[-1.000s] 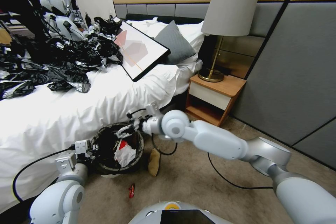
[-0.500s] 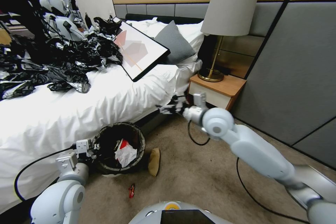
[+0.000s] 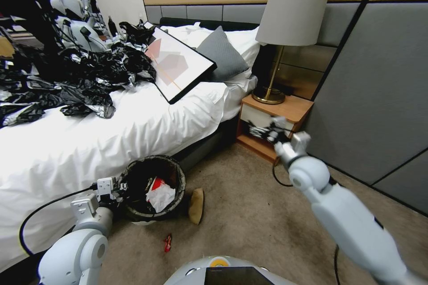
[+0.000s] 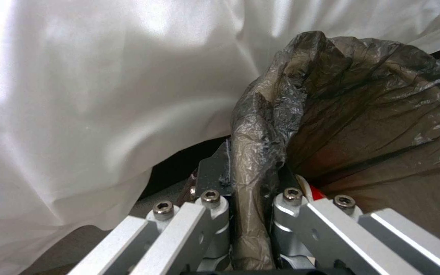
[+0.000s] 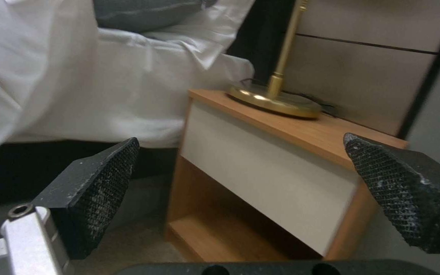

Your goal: Pick up the trash bin, then pick up the garbage from the floor and place it into the trash bin.

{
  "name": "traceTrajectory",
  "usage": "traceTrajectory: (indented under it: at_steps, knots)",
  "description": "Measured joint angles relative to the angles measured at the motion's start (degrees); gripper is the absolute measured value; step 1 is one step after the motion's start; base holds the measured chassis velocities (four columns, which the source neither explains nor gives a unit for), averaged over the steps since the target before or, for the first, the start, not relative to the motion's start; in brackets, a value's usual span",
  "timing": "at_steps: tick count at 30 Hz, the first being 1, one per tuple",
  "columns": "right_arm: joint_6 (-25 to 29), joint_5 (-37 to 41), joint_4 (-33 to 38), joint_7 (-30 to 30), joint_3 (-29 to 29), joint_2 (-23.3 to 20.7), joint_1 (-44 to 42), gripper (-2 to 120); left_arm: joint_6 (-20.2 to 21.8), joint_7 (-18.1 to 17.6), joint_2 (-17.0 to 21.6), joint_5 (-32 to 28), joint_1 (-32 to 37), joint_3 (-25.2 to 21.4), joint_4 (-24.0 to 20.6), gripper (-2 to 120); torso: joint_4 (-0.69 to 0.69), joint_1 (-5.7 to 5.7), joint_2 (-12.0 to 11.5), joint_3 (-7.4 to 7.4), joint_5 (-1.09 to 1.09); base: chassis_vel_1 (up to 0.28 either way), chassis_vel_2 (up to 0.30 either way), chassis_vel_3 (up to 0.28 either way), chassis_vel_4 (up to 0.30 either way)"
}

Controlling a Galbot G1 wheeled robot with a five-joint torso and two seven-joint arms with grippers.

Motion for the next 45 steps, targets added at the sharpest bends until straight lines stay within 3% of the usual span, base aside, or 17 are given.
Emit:
traceTrajectory:
  at_steps: [2,7,10,45]
  knots:
    - [2.8,-6.4,-1.6,0.2,2.7,3.2,-5.0,100,0.0,-0.3,-0.4,0.0,0.1,0.4,0.3,4,0.0,0.0,0.0,0.0,-0.05,0.0,0.0,0.0,0.0]
    - [7.4,-12.1,-2.5,1.1,5.0,7.5,-9.1,100,0.0,-0.5,-1.1,-0.2,0.1,0.7,0.4,4,0.0,0.0,0.0,0.0,-0.05,0.0,0.0,0.0,0.0]
    - [13.2,-16.4,-3.9,1.9,6.0,11.5,-10.3,100,0.0,-0.4,-2.0,-0.2,0.8,0.8,0.3,4,0.02,0.0,0.0,0.0,-0.04,0.0,0.0,0.0,0.0]
    - [11.8,-16.8,-5.6,1.9,5.4,13.5,-10.2,100,0.0,0.4,-2.1,-1.3,1.2,0.4,-1.5,4,0.0,0.0,0.0,0.0,-0.02,0.0,0.0,0.0,0.0]
